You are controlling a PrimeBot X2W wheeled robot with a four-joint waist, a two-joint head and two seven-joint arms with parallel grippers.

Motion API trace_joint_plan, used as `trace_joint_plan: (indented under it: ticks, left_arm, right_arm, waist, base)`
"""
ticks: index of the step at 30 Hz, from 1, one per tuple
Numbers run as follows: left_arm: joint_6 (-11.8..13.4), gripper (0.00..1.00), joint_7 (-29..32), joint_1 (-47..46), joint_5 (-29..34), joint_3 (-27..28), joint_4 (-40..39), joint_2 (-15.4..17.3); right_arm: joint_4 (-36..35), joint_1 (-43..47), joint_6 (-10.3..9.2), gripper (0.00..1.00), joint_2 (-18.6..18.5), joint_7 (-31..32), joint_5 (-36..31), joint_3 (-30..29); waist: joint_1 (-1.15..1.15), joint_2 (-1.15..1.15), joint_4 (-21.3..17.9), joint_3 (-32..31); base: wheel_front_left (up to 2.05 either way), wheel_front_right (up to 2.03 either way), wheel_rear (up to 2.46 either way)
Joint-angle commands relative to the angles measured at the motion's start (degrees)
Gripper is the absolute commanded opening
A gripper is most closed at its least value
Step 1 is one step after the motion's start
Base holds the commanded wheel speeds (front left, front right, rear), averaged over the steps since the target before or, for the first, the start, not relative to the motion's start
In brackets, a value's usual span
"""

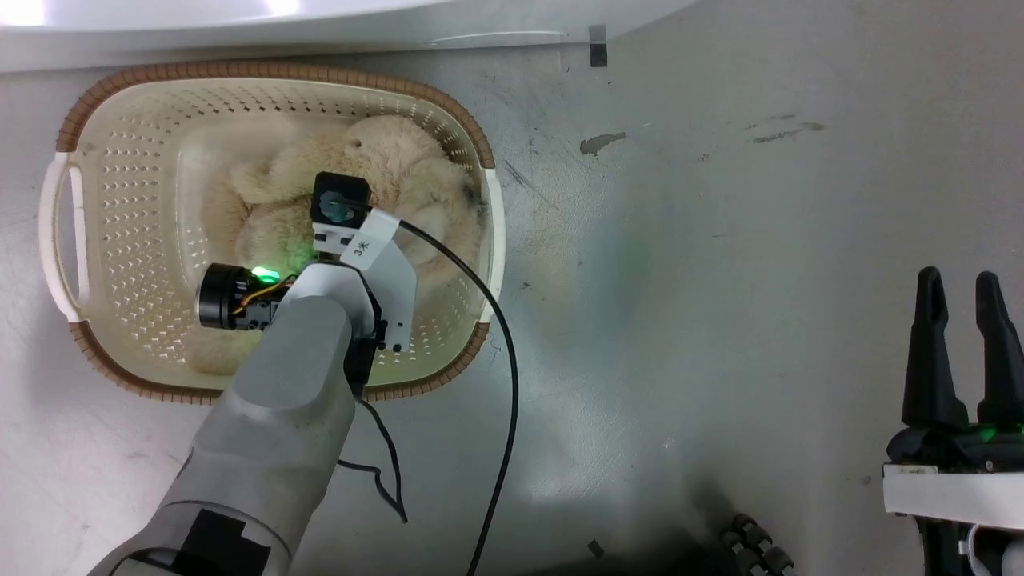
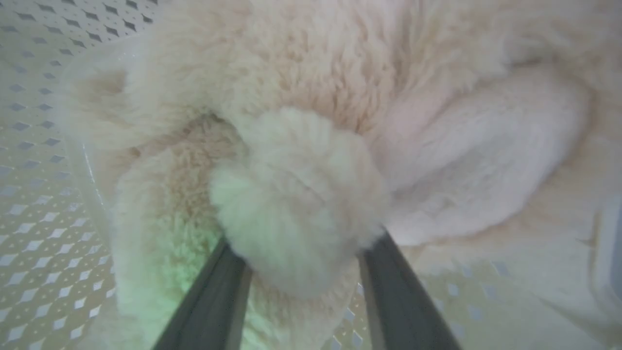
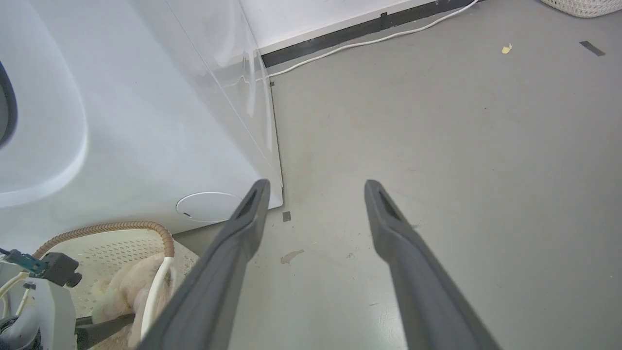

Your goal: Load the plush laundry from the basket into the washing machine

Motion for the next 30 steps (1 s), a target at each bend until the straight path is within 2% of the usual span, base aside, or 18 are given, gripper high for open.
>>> trace_joint_plan:
  ticks: [1,11,23,30]
  left_arm:
    - [-0.26,0.0,-0.45,-1.4,-0.67,-0.62,1.54,0.02]
    - [-5.8,0.0,-7.12,-2.89,-5.57,-2.25,5.29,-1.63]
    - [-12.1,0.0,-16.46,6.78,-13.67,-2.62,1.02,-3.07]
    - [-11.92,0.0,-20.86,13.73,-21.04,-5.77,-7.07,-3.09]
  right_arm:
    - [-0.42,-1.39,0.04,1.0,-0.1,-0.62,0.76,-0.04]
    - [0.36,-2.26,0.05,1.0,-0.11,-1.75,1.4,0.08]
    - [4.34,-0.94,0.05,1.0,-0.11,-1.75,-2.59,0.04]
    - [7.02,2.46,0.05,1.0,-0.11,-1.75,-4.23,-0.17]
  waist:
    - [0.0,0.0,0.01,0.07]
    - [0.0,0.0,1.57,-1.7]
    - [0.0,0.0,9.15,-17.78]
    - [0.0,0.0,13.56,-27.7]
  base:
    - [0.0,0.0,0.0]
    - [0.0,0.0,0.0]
    - [0.0,0.0,0.0]
    - [0.0,0.0,0.0]
